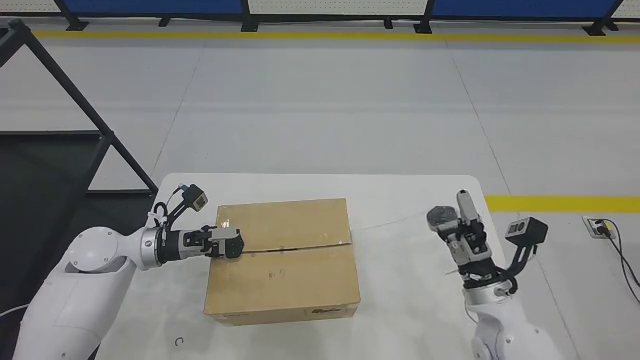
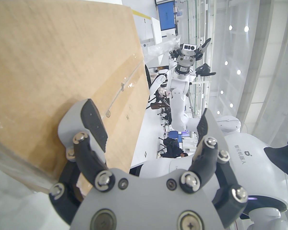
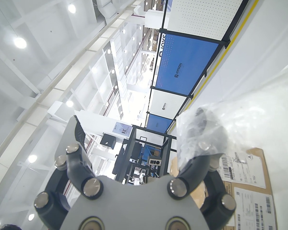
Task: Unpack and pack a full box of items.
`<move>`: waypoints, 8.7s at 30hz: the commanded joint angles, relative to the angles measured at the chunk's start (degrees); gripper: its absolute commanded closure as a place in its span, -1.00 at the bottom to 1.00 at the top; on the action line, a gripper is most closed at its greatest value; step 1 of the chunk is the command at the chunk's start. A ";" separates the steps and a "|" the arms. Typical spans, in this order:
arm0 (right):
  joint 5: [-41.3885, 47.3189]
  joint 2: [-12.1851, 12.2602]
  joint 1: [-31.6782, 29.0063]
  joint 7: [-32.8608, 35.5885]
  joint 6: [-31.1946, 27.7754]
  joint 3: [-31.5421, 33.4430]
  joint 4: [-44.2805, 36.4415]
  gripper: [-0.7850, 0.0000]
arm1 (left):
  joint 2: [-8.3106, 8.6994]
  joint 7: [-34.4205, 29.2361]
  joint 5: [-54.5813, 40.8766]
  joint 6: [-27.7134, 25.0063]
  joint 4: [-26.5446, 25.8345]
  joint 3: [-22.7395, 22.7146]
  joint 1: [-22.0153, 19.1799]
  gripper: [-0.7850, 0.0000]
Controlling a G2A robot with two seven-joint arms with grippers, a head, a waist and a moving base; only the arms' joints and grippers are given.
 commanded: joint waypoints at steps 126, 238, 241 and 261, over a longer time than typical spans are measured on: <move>-33.86 -21.90 31.00 -16.40 34.33 -45.91 23.04 -1.00 | 2.64 2.78 0.26 3.44 -5.38 -7.18 6.67 -1.00; -21.12 -20.89 24.65 25.53 24.88 -22.97 20.33 -1.00 | 6.85 -2.83 -0.83 11.17 -12.97 -20.00 17.34 -1.00; -20.64 -20.87 24.65 25.32 24.41 -22.57 20.34 -1.00 | 7.16 -1.26 2.67 11.72 -13.85 -19.85 18.02 -1.00; -19.59 -20.72 24.11 24.49 23.42 -21.67 19.58 -1.00 | 7.61 4.76 7.87 12.48 -17.75 -19.53 20.61 0.78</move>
